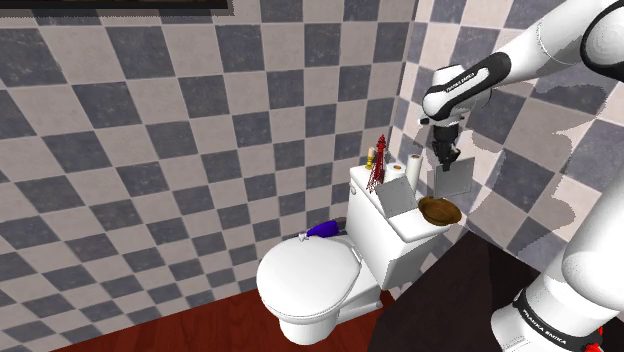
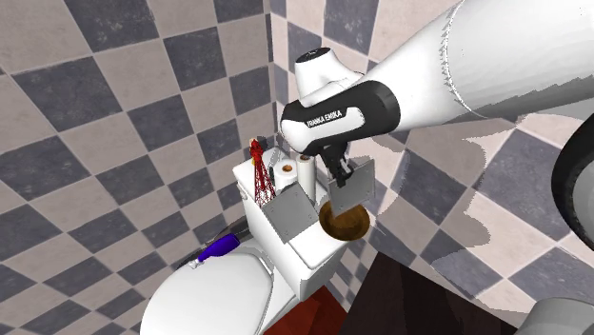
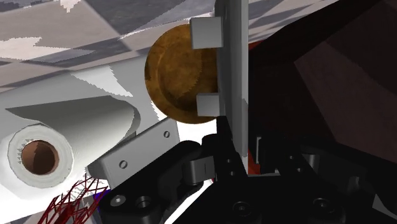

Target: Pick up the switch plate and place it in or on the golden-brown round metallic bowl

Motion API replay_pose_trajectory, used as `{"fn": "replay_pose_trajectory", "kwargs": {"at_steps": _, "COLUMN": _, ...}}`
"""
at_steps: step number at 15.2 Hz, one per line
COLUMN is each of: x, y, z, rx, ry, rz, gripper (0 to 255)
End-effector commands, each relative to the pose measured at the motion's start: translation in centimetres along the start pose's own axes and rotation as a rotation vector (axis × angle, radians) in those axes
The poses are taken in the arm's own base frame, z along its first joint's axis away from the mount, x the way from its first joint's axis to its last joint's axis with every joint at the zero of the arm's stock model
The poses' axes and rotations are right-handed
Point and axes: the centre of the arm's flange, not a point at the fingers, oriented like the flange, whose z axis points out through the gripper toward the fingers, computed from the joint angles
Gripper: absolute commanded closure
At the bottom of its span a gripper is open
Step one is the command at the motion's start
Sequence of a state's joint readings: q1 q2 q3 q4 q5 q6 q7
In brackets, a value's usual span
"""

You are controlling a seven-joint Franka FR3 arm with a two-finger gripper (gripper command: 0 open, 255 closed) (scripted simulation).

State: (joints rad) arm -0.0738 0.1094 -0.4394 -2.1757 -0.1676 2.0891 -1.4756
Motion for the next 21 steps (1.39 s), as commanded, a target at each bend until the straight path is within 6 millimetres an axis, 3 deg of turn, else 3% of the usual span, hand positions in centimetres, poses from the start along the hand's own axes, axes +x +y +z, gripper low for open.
{"fn": "replay_pose_trajectory", "kwargs": {"at_steps": 1, "x": 0.1, "y": 0.1, "z": 1.0, "rx": -0.001, "ry": 0.000, "rz": 0.000, "gripper": 255}}
{"fn": "replay_pose_trajectory", "kwargs": {"at_steps": 15, "x": 1.5, "y": 1.4, "z": 8.1, "rx": -0.001, "ry": 0.000, "rz": 0.000, "gripper": 255}}
{"fn": "replay_pose_trajectory", "kwargs": {"at_steps": 21, "x": 1.5, "y": 1.4, "z": 8.1, "rx": -0.001, "ry": 0.000, "rz": 0.000, "gripper": 255}}
